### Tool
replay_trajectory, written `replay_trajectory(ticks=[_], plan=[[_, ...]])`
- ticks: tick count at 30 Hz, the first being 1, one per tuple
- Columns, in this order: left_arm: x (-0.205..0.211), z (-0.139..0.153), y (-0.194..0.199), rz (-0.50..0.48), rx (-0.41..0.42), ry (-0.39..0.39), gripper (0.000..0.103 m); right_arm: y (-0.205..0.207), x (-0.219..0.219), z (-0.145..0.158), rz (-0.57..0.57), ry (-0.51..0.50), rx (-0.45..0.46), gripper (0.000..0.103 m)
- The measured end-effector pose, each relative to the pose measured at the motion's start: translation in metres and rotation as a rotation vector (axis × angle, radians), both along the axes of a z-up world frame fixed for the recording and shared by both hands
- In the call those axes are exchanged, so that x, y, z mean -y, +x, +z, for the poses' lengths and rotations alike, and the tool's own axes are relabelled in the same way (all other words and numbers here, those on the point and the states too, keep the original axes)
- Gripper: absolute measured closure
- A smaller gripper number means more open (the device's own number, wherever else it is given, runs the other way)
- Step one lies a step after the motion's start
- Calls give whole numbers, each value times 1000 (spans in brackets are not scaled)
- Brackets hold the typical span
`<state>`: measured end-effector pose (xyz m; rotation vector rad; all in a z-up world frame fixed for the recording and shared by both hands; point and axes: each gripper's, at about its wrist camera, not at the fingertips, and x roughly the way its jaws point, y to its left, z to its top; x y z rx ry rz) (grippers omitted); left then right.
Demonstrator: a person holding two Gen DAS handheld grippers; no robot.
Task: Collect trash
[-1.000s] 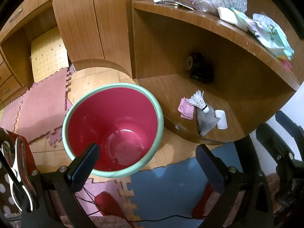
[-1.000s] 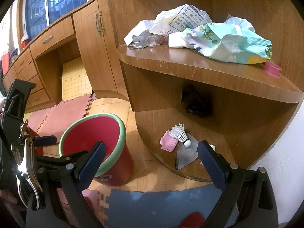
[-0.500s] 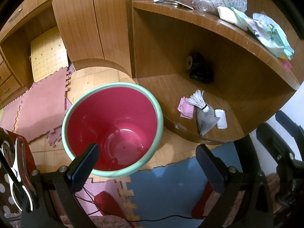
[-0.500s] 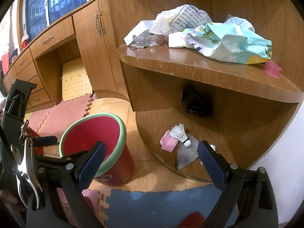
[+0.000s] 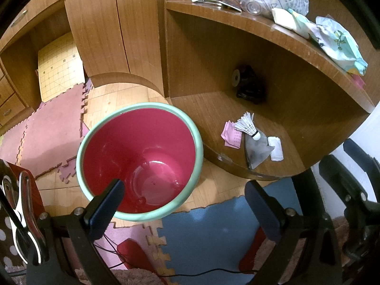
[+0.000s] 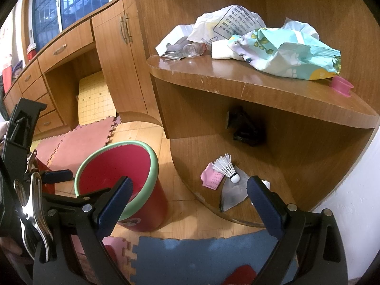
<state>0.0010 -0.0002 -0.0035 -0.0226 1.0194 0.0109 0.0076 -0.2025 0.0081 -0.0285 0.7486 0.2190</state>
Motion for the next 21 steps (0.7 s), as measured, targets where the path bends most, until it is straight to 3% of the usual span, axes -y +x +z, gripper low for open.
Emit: replay_trajectory(ticks=[21], plan=[[18, 5, -11, -53, 40, -27, 0, -2, 1, 6, -6, 13, 11, 4]])
